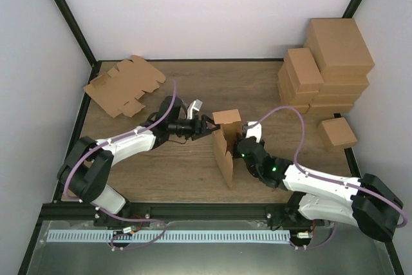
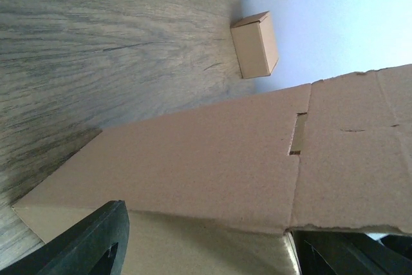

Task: Fold the paper box

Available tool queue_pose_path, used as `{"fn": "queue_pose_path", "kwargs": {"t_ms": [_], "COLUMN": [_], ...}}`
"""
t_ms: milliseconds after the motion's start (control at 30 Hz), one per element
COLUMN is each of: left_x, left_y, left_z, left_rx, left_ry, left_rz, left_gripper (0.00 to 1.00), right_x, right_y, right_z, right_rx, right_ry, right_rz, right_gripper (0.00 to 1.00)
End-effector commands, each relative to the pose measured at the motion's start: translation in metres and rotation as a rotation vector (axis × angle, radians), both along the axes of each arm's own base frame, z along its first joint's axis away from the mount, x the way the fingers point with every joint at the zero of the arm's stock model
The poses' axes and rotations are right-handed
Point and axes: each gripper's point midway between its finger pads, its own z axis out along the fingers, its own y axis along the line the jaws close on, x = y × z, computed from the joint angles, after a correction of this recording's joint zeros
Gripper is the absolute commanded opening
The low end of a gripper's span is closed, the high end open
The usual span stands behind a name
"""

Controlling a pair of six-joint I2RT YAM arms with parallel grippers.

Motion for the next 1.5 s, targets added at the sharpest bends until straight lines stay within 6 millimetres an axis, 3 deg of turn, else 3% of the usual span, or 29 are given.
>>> {"fn": "queue_pose_path", "kwargs": {"t_ms": [0,200,300,400,733,933,1100,1467], "left_x": [-0.005,-0.009,-0.009,-0.009,-0.008,-0.008,-0.009,-0.011], "left_y": [0.000,0.000,0.000,-0.001,-0.001,0.000,-0.001,-0.001], "left_z": [-0.011,-0.010,-0.009,-0.010,-0.010,-0.006,-0.006,-0.005], "left_rx": [0.010,0.014,0.023,0.026,0.031,0.027,0.026,0.024], "left_ry": [-0.019,-0.028,-0.036,-0.037,-0.038,-0.041,-0.040,-0.041], "left_rz": [-0.034,-0.062,-0.073,-0.077,-0.072,-0.072,-0.079,-0.084], "left_gripper": [0.71,0.72,0.72,0.72,0.72,0.72,0.72,0.72], "right_x": [-0.006,-0.024,-0.037,-0.046,-0.043,-0.033,-0.024,-0.006], "right_y": [0.000,0.004,0.013,0.019,-0.006,-0.031,-0.025,-0.017], "right_z": [0.007,0.027,0.047,0.055,0.058,0.062,0.076,0.078], "right_rx": [0.075,0.130,0.163,0.195,0.427,0.605,0.628,0.608], "right_ry": [-0.021,-0.059,-0.089,-0.071,-0.004,0.002,0.014,0.033], "right_rz": [0.009,0.138,0.266,0.375,0.534,0.539,0.613,0.658], "right_gripper": [0.29,0.63,0.68,0.71,0.70,0.68,0.66,0.64]}}
